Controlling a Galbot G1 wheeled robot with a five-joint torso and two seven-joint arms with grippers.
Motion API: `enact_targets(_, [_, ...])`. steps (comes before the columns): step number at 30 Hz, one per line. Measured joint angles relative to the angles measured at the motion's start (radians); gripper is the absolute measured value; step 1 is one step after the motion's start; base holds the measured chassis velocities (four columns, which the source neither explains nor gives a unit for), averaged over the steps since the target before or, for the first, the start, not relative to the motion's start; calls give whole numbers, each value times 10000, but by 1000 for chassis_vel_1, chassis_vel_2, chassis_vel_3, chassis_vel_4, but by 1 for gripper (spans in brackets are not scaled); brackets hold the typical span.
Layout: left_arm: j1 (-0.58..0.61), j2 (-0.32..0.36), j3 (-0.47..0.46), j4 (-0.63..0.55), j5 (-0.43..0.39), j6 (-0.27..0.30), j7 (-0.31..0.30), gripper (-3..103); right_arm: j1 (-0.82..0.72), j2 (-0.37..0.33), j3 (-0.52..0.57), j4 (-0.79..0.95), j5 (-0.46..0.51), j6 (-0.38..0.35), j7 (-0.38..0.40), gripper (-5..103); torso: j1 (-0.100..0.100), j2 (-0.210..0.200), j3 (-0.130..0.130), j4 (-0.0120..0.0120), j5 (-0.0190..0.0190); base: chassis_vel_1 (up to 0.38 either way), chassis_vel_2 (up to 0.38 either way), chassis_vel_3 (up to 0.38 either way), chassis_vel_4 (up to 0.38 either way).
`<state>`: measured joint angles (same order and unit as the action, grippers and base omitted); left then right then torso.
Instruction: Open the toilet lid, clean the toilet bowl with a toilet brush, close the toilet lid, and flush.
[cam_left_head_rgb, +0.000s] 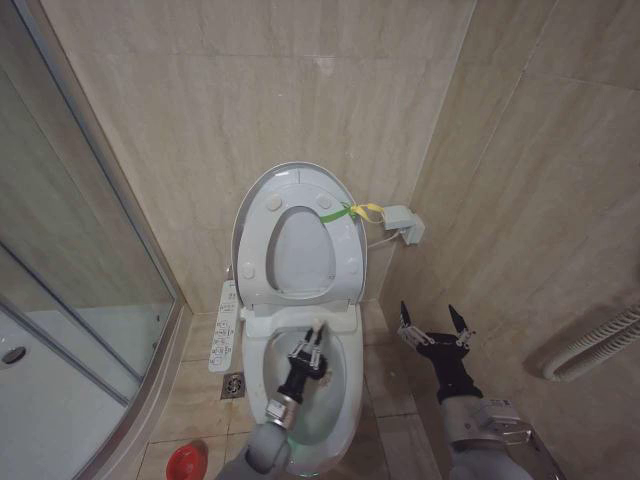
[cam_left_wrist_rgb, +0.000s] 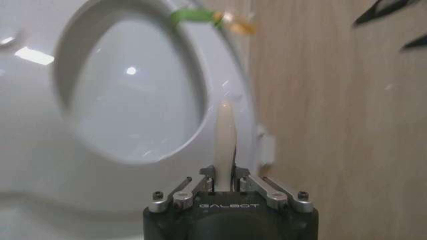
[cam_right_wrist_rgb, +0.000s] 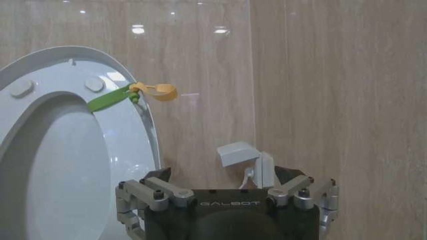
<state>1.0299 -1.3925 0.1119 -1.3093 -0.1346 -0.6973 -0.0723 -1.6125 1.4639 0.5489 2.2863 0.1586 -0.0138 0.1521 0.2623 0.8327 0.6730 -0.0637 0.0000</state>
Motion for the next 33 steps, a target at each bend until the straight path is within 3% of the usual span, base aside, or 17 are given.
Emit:
enact_targets(5, [-4, -157, 207, -92, 35, 11, 27, 18, 0, 0, 0, 0, 0, 0, 0, 100, 0, 0, 0, 1, 0, 0, 0, 0, 0])
enact_targets(19, [-611, -199, -614, 2489, 84, -774, 239, 18, 0, 0, 0, 0, 0, 0, 0, 100, 0, 0, 1, 2, -1, 0, 0, 0, 0])
enact_targets(33, [-290, -262, -55, 1070, -63, -352, 84, 18, 0, 0, 0, 0, 0, 0, 0, 100, 0, 0, 0, 0, 0, 0, 0, 0, 0])
